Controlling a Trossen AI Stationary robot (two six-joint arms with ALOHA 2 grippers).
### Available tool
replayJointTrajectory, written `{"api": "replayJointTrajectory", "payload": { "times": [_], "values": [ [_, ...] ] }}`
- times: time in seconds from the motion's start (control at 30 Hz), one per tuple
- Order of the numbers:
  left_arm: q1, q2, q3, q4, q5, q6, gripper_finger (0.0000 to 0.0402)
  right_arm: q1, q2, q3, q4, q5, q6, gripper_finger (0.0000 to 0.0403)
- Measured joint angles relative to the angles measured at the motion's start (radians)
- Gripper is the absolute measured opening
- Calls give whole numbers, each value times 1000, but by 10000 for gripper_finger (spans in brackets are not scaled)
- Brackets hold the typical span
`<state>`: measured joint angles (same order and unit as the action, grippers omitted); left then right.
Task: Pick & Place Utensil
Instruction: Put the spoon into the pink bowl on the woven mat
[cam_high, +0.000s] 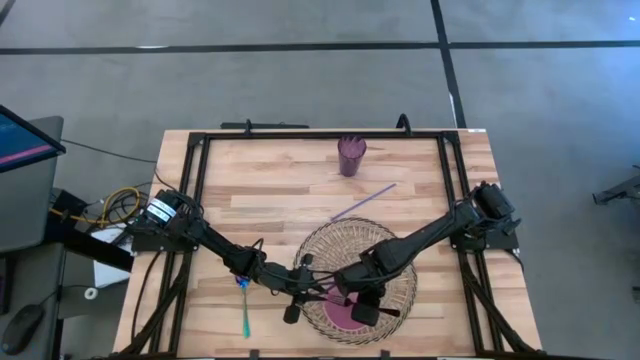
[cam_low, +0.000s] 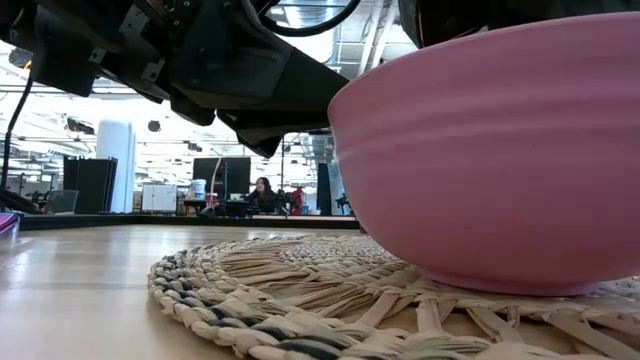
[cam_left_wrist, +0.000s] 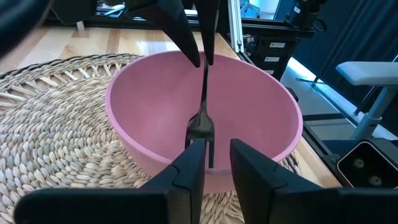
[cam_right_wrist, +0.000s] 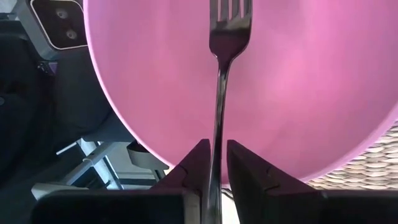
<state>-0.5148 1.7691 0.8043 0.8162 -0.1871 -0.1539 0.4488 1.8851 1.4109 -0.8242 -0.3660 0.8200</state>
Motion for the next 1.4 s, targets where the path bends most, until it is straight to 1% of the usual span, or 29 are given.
{"api": "replayJointTrajectory", "payload": {
  "times": [0.27,0.53,0.67,0.8,0.87,0.97,1.03,1.13,1.2,1.27,1.3,1.4],
  "values": [
    [0,0,0,0,-1,0,77,0,0,11,-10,-1,-6,48],
    [0,-1,0,1,-3,0,77,0,-1,95,-27,1,-68,48],
    [0,-3,0,10,-3,0,77,0,-1,154,-99,9,-122,48],
    [0,-30,0,14,-12,0,77,9,-9,235,-232,16,-231,48],
    [0,-51,0,13,-20,0,77,23,-30,270,-271,55,-286,48],
    [0,-85,0,13,-22,0,77,51,-89,288,-296,161,-338,48],
    [-1,-113,0,9,-22,0,77,71,-137,287,-295,258,-365,48],
    [-1,-166,0,5,-22,0,77,120,-220,262,-287,452,-399,48],
    [-5,-203,0,3,-40,-7,77,162,-269,213,-264,581,-426,48],
    [-18,-246,1,-8,-79,-7,77,203,-319,124,-204,684,-438,48],
    [-28,-266,5,-30,-107,-8,77,219,-343,72,-167,706,-438,48],
    [-60,-314,38,-158,-214,-4,81,242,-419,-102,1,708,-446,48]
  ]
}}
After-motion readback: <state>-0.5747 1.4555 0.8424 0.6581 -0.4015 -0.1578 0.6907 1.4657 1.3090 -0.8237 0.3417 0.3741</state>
